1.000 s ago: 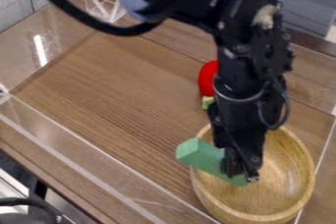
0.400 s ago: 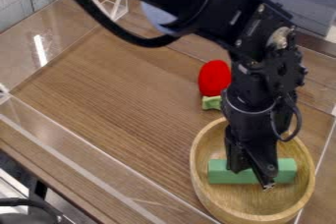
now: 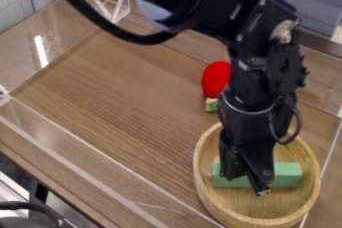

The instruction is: Put the green block in the brown bowl

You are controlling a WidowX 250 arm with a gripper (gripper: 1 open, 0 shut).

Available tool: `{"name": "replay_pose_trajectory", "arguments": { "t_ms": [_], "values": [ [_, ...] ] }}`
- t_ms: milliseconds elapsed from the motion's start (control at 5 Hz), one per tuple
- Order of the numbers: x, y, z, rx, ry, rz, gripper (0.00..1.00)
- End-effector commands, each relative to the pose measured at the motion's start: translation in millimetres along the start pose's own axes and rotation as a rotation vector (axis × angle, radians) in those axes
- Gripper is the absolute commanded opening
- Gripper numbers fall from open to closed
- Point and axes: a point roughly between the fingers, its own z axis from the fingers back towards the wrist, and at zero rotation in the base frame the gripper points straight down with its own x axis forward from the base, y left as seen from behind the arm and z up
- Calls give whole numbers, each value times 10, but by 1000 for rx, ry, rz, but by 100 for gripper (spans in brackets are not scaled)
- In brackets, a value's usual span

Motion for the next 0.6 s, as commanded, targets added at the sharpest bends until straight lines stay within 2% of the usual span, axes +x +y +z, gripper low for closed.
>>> {"name": "replay_pose_trajectory", "arguments": {
  "t_ms": [0, 200, 400],
  "values": [
    [98, 1, 193, 11, -55, -53, 0],
    [152, -49, 284, 15, -56, -39, 0],
    [143, -35, 379, 24, -58, 39, 100]
  ]
}}
